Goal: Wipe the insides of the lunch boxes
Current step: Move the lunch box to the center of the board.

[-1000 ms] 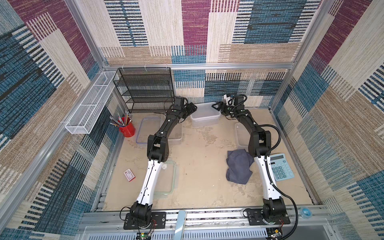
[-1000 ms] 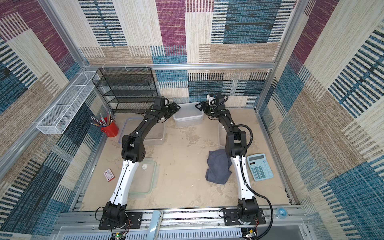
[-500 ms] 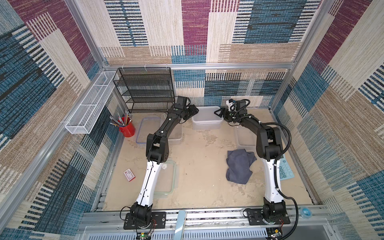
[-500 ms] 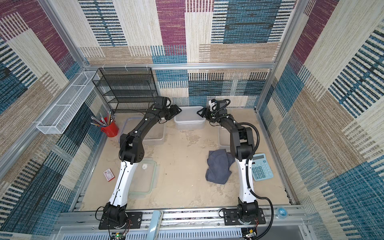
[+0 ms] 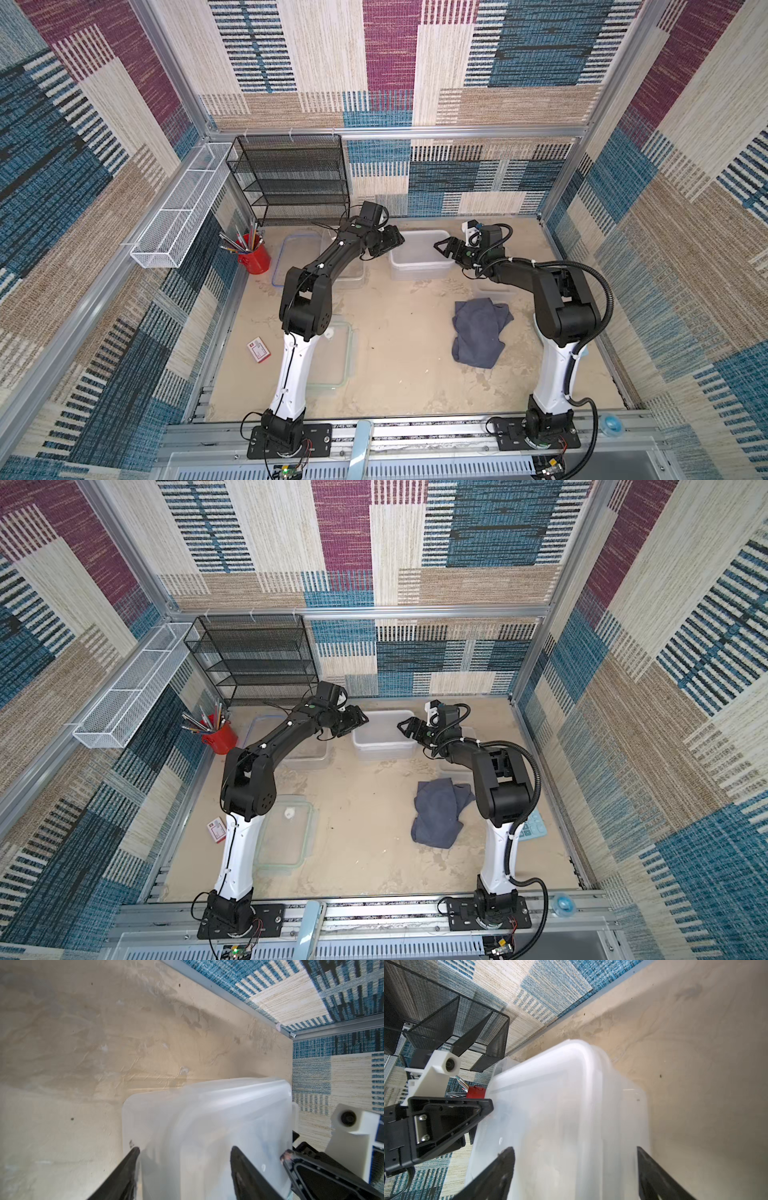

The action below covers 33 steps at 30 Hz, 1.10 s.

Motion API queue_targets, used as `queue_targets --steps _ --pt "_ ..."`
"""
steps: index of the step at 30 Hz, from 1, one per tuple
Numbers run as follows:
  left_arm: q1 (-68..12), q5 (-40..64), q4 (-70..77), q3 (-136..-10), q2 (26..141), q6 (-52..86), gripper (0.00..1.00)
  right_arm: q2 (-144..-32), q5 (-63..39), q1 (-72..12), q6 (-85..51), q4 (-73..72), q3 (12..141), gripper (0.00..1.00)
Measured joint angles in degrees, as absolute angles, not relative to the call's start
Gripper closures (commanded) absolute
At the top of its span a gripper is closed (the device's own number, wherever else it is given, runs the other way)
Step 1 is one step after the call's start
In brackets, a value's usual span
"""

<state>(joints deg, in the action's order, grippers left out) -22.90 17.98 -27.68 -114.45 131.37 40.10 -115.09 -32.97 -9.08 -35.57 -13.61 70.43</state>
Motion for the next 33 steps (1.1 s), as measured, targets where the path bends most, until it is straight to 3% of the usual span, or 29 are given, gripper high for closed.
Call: queue_targets --steps 10,33 --pt "-23.0 17.7 -25.5 -109.3 129.2 41.9 0.31 -109.8 -32.1 -9.1 -43.8 -23.5 60.7 0.01" --pt "-24.1 14.2 -23.5 -107.9 128.6 42.4 0.32 -111.6 -25.6 -9.2 -71.5 -54.7 48.0 0.21"
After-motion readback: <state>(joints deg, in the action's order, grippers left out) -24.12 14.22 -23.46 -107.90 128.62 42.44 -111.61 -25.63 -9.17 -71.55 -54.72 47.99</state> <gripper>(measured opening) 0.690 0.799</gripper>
